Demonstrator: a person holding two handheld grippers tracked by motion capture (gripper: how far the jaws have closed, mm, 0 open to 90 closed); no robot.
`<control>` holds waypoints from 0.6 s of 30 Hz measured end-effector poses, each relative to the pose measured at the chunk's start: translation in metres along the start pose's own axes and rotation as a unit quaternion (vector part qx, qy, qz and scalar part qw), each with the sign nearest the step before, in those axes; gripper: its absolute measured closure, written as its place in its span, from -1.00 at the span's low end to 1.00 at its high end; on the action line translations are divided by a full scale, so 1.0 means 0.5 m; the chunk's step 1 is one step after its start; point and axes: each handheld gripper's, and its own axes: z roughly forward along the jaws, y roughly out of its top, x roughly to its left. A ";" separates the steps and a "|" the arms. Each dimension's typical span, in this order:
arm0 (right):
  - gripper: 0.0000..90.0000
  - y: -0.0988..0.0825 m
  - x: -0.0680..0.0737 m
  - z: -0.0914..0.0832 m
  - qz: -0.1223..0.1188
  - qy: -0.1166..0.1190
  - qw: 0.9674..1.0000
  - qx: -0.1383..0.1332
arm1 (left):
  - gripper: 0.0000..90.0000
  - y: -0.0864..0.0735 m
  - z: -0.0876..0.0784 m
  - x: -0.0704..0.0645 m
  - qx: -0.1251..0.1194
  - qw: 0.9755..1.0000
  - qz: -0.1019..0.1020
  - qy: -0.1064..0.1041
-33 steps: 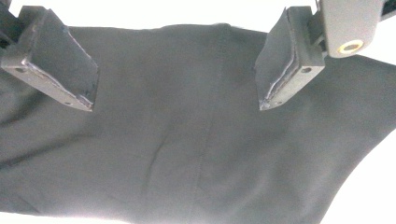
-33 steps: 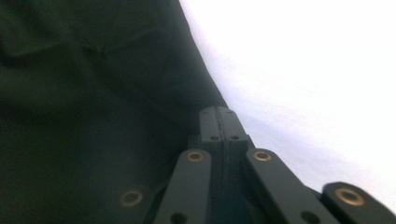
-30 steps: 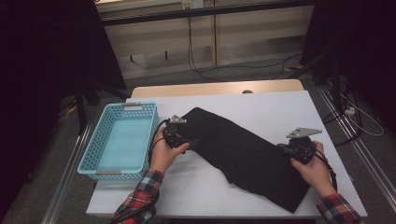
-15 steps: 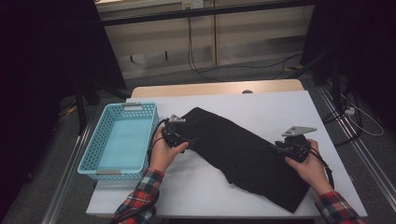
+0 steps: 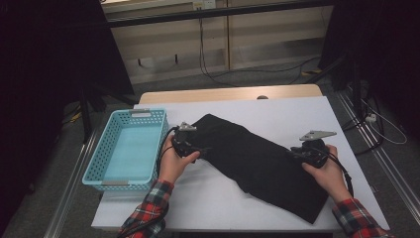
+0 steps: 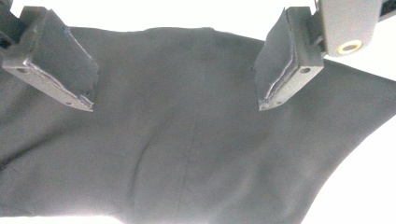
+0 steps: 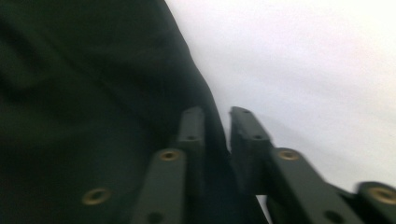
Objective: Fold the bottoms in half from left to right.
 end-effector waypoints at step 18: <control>-0.53 -0.028 0.022 -0.069 0.026 0.024 0.999 -0.041 | -0.71 0.027 -0.004 0.045 -0.009 0.999 -0.033 0.040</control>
